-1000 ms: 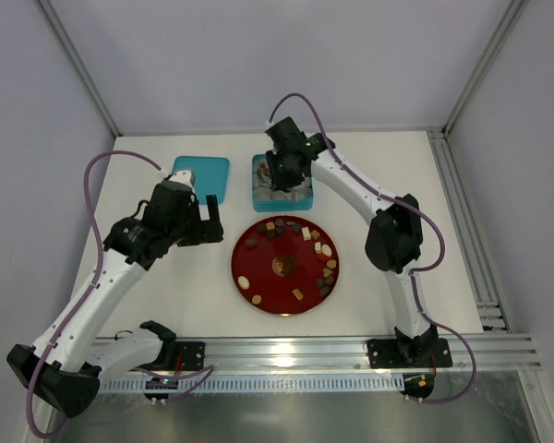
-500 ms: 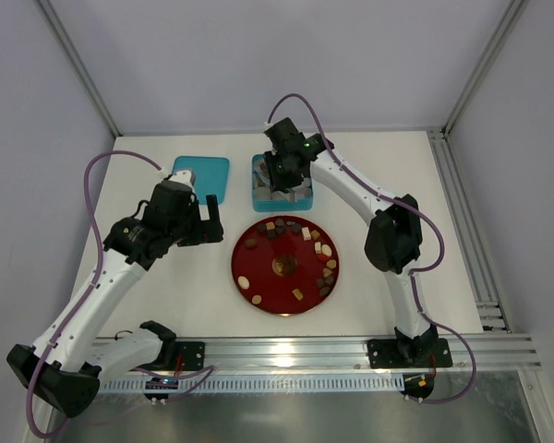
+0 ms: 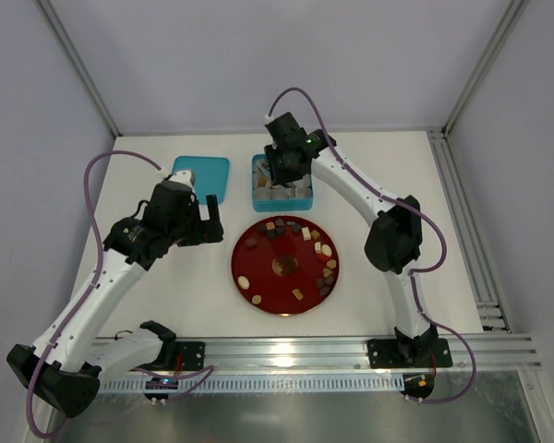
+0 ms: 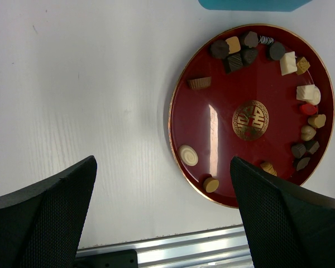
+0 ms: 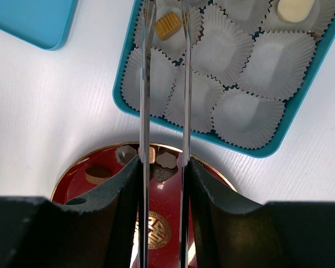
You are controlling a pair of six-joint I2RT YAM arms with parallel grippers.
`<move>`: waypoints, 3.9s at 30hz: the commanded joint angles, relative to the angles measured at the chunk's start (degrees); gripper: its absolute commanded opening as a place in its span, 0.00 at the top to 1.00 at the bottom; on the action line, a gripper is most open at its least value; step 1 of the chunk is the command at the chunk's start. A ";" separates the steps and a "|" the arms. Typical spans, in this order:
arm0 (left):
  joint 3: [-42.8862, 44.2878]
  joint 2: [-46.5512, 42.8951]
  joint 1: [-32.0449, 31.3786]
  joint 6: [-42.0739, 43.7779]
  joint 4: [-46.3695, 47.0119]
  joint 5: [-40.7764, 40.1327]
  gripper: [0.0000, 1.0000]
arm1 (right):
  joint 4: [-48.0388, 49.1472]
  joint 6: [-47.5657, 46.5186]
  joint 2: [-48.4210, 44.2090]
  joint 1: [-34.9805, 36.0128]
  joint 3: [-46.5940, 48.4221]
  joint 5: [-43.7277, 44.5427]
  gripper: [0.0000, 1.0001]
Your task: Pack the chocolate
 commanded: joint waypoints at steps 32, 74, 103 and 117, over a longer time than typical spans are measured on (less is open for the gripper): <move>1.36 -0.20 0.26 0.19 1.47 -0.21 0.00 | -12.68 12.35 -55.77 19.41 -53.25 -1.28 0.60; 1.01 -1.44 0.26 0.10 0.68 -0.83 0.00 | -11.63 16.40 -50.07 29.69 -59.23 0.47 0.58; -0.04 -1.70 0.26 0.36 1.30 -0.83 0.00 | -13.83 14.56 -47.08 28.73 -52.38 4.87 0.70; 0.22 -1.88 0.26 0.45 1.12 -0.57 0.00 | -6.36 4.63 -42.43 10.55 -40.52 -0.58 0.70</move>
